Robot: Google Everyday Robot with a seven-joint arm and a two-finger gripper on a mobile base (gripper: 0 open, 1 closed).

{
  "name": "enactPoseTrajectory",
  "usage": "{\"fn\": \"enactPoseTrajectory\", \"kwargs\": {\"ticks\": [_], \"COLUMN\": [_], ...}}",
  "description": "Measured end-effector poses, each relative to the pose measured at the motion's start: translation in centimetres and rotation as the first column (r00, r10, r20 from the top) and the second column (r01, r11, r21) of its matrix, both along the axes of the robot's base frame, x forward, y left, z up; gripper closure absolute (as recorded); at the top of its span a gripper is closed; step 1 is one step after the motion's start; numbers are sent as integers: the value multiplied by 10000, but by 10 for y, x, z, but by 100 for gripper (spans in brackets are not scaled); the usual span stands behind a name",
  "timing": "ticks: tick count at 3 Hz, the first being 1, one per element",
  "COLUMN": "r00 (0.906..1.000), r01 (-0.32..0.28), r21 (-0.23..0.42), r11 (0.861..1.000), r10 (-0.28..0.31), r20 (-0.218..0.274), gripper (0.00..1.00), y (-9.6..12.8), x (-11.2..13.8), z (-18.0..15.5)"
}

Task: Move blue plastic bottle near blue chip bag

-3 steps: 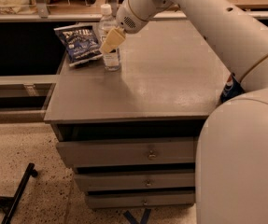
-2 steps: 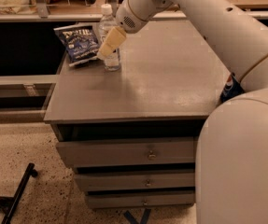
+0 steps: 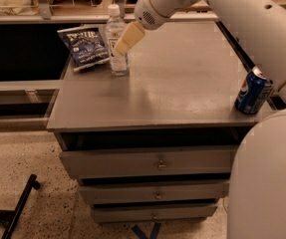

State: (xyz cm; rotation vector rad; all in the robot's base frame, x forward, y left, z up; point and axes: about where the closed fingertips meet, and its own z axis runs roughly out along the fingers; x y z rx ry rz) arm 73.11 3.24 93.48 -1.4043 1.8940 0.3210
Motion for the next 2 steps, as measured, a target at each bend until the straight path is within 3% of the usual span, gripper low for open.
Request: {"fn": "enactPoseTrajectory", "kwargs": {"ticks": [1, 2], "r00": [9976, 9975], "r01": [434, 438], "r21": [-25, -19], "r11": [9991, 9990], "r10": [-432, -436], "r20": [535, 563], "gripper": [0, 0], "y": [-20, -20], "x": [-5, -5], "z": [21, 23]}}
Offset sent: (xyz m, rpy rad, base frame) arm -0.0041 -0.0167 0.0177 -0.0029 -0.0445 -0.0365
